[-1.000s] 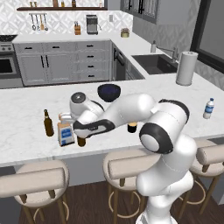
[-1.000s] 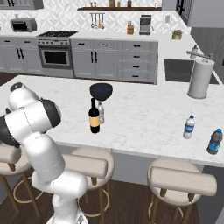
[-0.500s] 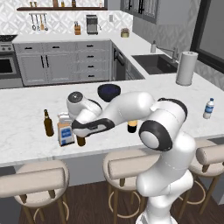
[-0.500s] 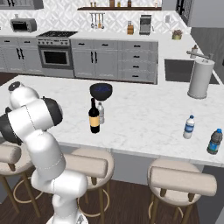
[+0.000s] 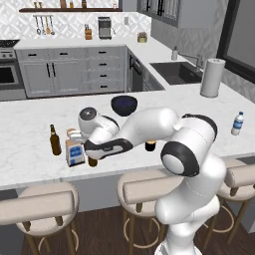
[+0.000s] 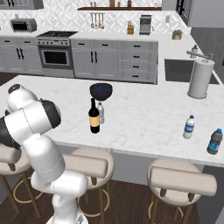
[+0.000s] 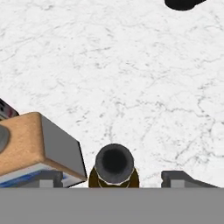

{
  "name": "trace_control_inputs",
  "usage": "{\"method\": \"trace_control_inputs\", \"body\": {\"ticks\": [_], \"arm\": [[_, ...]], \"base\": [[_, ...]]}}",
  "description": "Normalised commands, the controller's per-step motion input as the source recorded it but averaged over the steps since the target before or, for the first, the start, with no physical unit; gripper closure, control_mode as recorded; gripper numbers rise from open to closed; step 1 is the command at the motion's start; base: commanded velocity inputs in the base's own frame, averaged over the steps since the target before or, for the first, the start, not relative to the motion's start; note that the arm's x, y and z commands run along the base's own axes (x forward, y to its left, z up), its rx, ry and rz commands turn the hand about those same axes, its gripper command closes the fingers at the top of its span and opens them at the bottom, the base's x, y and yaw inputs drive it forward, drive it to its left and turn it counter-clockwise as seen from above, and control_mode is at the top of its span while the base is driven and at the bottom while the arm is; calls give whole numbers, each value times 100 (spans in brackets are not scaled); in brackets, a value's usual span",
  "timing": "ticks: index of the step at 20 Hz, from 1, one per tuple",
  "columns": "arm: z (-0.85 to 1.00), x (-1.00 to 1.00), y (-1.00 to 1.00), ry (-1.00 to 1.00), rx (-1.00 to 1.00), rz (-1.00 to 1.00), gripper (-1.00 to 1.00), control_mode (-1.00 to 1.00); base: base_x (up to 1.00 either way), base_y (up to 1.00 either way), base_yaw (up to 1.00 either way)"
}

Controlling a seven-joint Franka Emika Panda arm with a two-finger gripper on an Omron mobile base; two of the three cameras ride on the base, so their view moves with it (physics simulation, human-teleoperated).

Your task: Move the plastic bottles in the middle to the plastics group, and the glass bottles in the middle to the glass group.

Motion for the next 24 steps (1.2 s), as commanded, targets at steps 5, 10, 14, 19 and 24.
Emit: {"method": "trace_control_inputs", "body": {"ticks": [5,10,14,19,24], "arm": [[22,-2,-3,-11,0,0,-100,-100],[49,-19,-20,-1,2,0,-100,-100],[49,-32,-46,1,9,0,-100,-100],[37,-38,-79,7,3,0,-100,-100],[36,-32,-74,8,0,0,-100,-100]], "base": [[0,0,0],[0,0,0],[0,0,0],[0,0,0],[0,0,0]]}}
